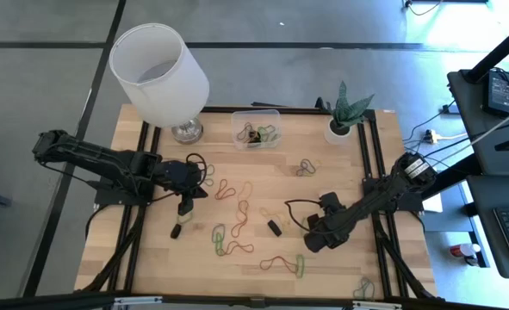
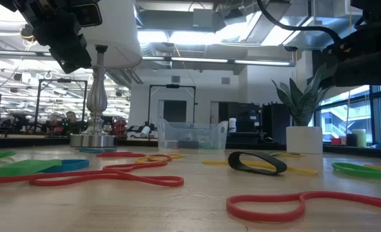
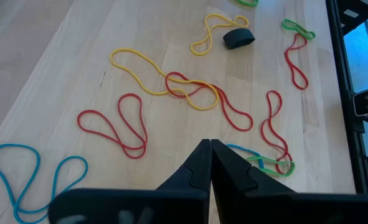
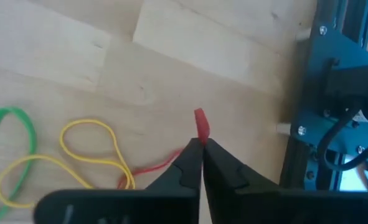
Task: Pick and place rubber bands into bin
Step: Put the red rubber band into the transparent bin
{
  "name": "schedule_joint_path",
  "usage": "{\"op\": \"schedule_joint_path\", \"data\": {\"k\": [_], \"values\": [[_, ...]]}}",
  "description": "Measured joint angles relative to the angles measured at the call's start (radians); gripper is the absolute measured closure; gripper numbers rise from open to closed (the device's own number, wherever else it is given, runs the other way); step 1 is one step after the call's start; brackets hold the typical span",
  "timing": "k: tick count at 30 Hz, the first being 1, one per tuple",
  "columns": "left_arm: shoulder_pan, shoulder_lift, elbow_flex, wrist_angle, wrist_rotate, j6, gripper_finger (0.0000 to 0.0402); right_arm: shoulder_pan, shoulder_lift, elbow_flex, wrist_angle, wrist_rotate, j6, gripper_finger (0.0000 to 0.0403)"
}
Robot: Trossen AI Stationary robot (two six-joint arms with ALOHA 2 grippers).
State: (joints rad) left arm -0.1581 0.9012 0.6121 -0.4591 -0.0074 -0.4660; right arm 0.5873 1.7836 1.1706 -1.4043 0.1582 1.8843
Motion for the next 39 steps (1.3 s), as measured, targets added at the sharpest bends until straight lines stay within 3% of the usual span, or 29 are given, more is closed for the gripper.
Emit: {"op": "schedule_joint_path", "data": {"k": [11,16,22,29,34,39], "values": [[0.0,0.0,0.0,0.0,0.0,-0.001,0.0399,-0.003,0.0,0.0,0.008,0.019,0.0,0.0283],[0.0,0.0,0.0,0.0,0.0,-0.001,0.04,-0.001,0.0,0.021,0.081,0.018,-0.027,0.026],[0.0,0.0,0.0,0.0,0.0,-0.002,0.0399,0.003,-0.001,0.008,0.408,0.009,-0.261,0.028],[0.0,0.0,0.0,0.0,0.0,-0.003,0.0399,-0.012,-0.001,-0.076,0.449,0.004,-0.217,0.032],[0.0,0.0,0.0,0.0,0.001,-0.023,0.04,-0.022,-0.001,-0.155,0.626,-0.085,-0.239,0.0339],[0.0,0.0,0.0,0.0,0.008,-0.029,0.0399,-0.018,-0.008,-0.202,0.701,-0.093,-0.238,0.0347]]}}
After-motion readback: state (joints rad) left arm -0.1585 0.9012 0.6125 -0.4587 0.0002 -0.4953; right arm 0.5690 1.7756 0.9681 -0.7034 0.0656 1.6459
